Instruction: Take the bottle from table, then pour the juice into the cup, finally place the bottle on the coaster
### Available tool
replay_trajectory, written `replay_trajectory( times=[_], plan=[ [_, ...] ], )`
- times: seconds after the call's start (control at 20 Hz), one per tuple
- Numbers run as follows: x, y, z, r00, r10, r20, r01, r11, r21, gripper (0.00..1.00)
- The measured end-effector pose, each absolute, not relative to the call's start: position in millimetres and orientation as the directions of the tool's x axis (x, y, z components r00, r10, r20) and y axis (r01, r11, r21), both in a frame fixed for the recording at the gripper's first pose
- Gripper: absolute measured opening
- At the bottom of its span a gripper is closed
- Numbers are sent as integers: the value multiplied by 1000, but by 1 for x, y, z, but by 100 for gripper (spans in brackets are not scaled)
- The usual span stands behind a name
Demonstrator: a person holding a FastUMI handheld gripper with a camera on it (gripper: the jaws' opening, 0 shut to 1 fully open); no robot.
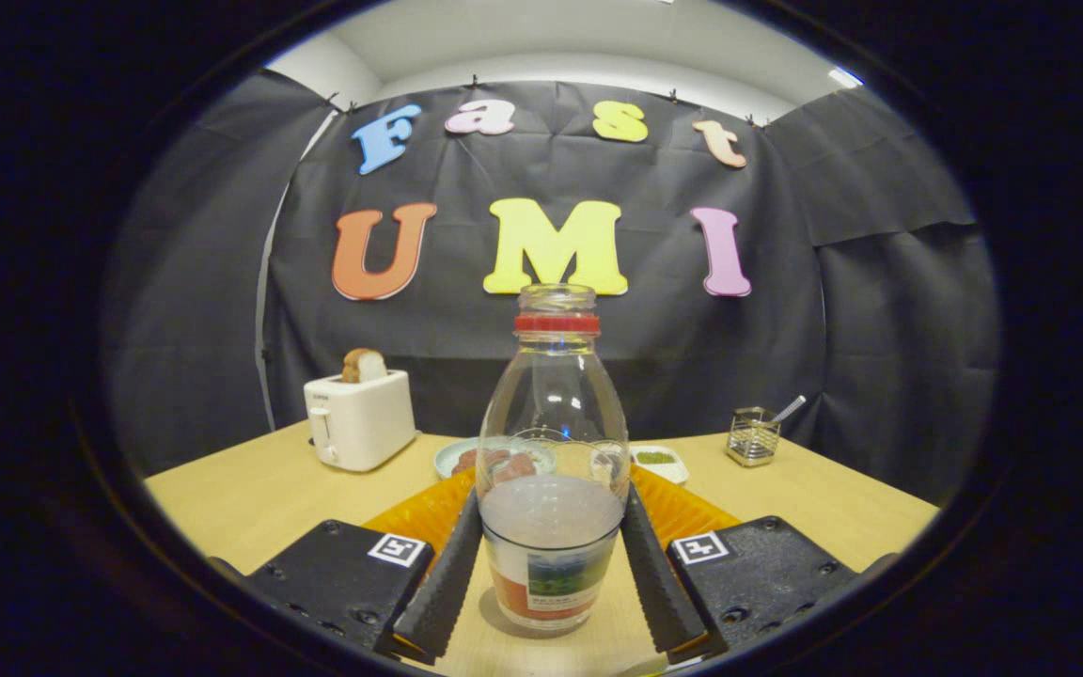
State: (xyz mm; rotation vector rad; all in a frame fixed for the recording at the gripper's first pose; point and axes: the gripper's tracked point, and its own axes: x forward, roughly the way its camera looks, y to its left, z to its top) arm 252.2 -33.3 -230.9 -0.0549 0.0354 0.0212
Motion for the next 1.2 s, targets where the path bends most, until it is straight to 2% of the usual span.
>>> replay_trajectory(
  times=[0.2, 0.4, 0.55, 0.85, 0.95, 1.1, 1.2],
  plan=[
    [257, -25, -250, 999, 26, -34, -27, 999, -31, 81],
    [268, -28, -279, 995, -2, -97, -2, 999, -48, 81],
    [268, -21, -273, 998, 17, -63, -18, 1000, -19, 81],
    [271, -24, -283, 996, 21, -89, -23, 999, -22, 84],
    [273, -25, -290, 993, 23, -115, -26, 999, -25, 87],
    [270, -24, -290, 992, 30, -118, -32, 999, -8, 100],
    [268, -24, -288, 993, 32, -112, -32, 999, -6, 100]
  ],
)
